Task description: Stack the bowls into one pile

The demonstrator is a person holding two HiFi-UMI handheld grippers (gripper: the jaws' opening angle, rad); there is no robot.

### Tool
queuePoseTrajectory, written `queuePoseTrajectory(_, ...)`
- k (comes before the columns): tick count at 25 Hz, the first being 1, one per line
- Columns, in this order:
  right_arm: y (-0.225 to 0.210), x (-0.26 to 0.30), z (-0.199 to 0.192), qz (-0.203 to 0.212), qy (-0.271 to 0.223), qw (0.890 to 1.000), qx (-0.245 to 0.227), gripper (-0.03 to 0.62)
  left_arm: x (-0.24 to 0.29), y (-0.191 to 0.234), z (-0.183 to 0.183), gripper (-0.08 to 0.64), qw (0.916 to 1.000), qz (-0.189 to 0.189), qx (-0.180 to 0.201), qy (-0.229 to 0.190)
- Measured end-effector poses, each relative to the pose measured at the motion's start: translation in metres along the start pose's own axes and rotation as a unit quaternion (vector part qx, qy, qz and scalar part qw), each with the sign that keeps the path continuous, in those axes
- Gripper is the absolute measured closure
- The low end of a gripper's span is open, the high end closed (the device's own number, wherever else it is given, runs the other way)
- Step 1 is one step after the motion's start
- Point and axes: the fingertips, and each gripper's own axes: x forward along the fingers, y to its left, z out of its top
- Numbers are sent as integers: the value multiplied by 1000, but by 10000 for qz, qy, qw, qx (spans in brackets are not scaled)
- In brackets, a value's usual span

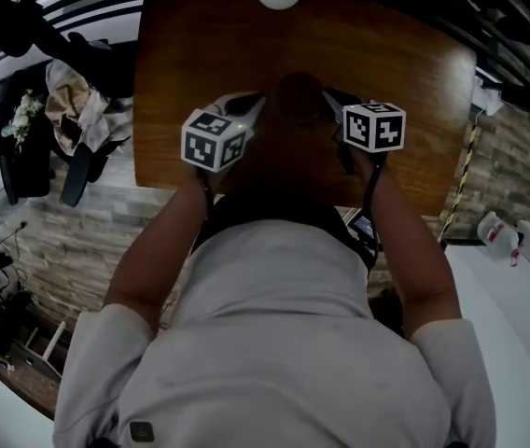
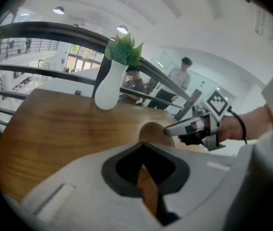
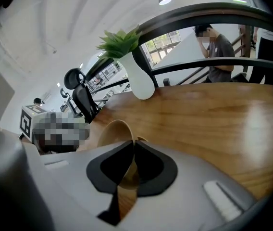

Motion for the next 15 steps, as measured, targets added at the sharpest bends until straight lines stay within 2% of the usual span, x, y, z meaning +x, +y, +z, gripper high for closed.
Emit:
queuePoseTrajectory(13, -12, 11, -5, -42, 23, 9999, 143, 569, 11, 7, -11, 557, 9999, 40, -152, 46)
queuePoseTrajectory(15, -15, 11, -6, -87, 6, 9998, 169, 551, 12, 6, -10, 557, 9999, 35, -153, 41)
